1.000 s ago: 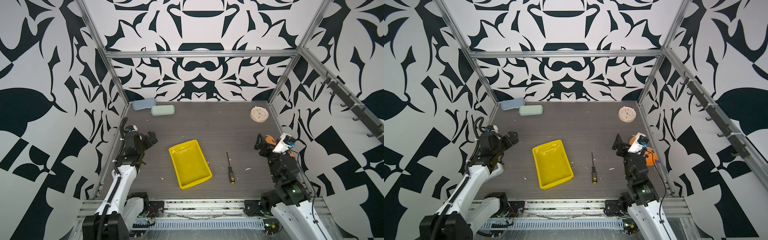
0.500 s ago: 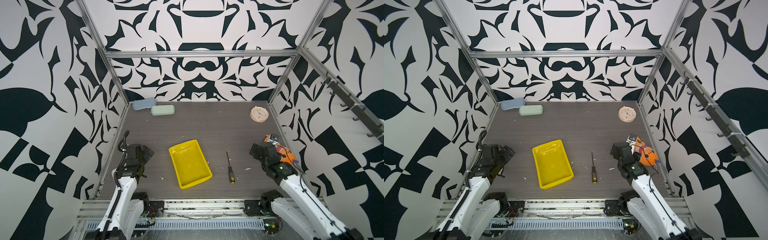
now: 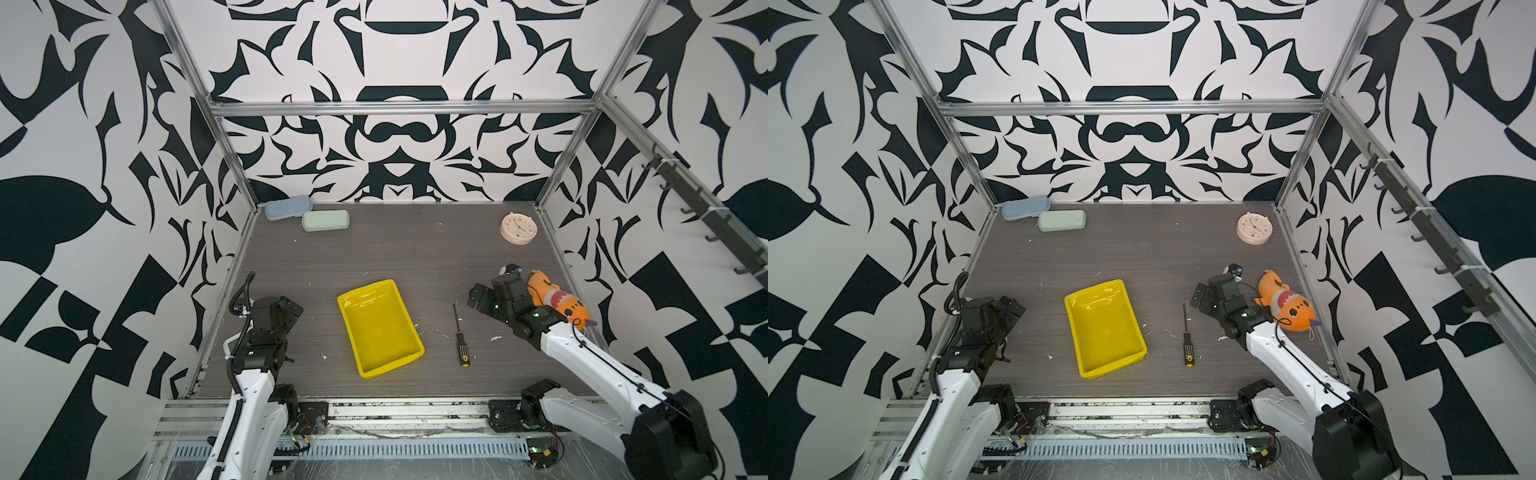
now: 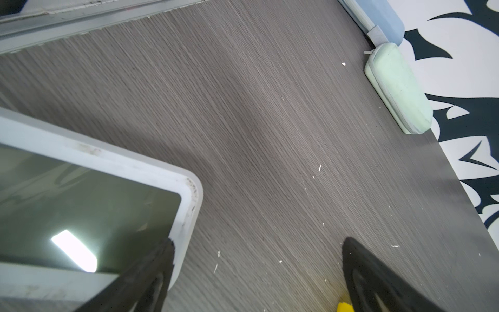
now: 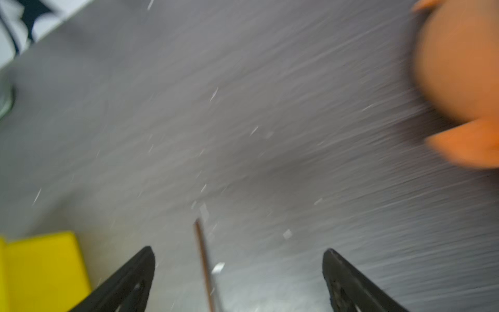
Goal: Put the screwdriver in the bin
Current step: Pick up the screwdriver from the bottom-center of the table.
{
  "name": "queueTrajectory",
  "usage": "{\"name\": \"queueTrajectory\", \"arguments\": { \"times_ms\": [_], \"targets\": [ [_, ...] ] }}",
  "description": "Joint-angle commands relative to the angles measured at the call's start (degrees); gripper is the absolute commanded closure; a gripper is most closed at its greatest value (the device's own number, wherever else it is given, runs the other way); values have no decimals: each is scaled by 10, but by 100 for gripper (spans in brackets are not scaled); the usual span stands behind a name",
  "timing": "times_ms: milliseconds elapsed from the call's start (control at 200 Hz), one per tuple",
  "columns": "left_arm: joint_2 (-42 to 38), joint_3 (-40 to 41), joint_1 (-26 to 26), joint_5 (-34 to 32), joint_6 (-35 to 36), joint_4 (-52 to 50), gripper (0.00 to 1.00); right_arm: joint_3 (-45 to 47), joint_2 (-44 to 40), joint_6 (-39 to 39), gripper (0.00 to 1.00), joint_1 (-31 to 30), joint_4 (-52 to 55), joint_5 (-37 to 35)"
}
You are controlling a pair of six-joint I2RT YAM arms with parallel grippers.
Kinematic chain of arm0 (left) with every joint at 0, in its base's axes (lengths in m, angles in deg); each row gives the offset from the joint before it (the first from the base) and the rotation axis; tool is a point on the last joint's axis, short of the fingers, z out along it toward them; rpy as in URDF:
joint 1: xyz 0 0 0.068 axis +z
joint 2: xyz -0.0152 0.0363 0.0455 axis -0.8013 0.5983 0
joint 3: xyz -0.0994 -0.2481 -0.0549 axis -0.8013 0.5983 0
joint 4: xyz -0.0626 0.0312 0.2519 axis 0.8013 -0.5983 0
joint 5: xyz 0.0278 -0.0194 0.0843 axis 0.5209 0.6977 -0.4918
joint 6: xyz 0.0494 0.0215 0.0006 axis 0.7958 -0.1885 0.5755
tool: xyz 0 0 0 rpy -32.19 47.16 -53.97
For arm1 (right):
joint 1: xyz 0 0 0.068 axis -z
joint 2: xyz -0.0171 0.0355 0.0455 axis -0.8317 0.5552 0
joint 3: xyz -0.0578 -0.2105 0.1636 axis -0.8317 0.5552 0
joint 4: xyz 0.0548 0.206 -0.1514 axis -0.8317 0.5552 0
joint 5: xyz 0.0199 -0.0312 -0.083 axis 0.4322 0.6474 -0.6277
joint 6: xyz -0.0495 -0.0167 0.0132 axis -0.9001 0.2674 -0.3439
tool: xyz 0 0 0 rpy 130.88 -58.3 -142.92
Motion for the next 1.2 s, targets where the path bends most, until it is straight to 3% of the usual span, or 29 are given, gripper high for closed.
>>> {"name": "queueTrajectory", "arguments": {
  "times_ms": [0, 180, 415, 640, 830, 955, 1200],
  "targets": [
    [-4, 0, 2, -15, -11, -8, 1, -33, 16, 40, 0, -85, 107, -42],
    [-2, 3, 2, -15, -10, 0, 0, -34, 11, 79, 0, -157, 160, -45],
    [4, 1, 2, -13, -8, 0, 0, -19, 22, 91, 6, -161, 167, -28],
    [5, 1, 2, -18, -11, -2, 1, 11, 24, 100, 39, -175, 103, 24],
    [13, -1, 2, -17, -10, 1, 1, 49, 55, 110, 44, -182, 53, 39],
    [18, -3, 2, -17, -10, 1, 0, 53, 65, 115, 62, -185, 56, 27],
    [16, -3, 2, -20, -13, -2, 0, 63, 52, 119, 68, -186, 62, -8]
  ]
}}
